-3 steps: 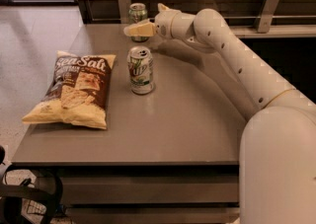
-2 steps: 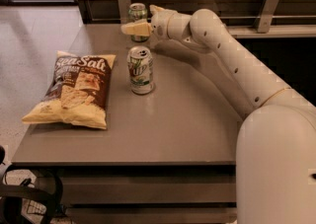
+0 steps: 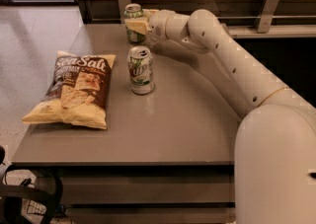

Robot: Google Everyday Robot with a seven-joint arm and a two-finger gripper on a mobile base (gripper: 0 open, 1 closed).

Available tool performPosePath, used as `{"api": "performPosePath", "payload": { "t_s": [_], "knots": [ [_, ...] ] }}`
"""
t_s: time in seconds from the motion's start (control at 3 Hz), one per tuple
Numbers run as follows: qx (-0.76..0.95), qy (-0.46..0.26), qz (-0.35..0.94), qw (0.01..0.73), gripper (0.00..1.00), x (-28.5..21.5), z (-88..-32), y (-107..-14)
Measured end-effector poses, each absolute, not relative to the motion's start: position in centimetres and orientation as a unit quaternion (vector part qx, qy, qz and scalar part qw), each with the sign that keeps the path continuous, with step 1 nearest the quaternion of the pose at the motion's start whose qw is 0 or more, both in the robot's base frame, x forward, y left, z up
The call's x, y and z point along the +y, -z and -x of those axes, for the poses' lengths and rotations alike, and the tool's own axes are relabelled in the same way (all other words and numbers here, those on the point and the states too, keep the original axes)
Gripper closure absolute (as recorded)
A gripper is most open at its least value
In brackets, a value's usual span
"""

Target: Knock green can over

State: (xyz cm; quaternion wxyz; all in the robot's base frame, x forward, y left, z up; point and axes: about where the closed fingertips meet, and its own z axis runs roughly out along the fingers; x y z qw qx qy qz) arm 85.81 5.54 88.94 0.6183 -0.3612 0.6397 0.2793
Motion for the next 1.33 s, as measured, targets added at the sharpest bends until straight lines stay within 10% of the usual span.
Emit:
{"api": "performPosePath", "payload": {
  "t_s": [0.67,1.33],
  "knots": [
    [0.639,-0.282,0.363,0.617,1.00,6.18,-85.74,-88.81],
    [0.650,-0.268,0.376,0.604,1.00,5.77,-85.04,-89.68]
  ]
}}
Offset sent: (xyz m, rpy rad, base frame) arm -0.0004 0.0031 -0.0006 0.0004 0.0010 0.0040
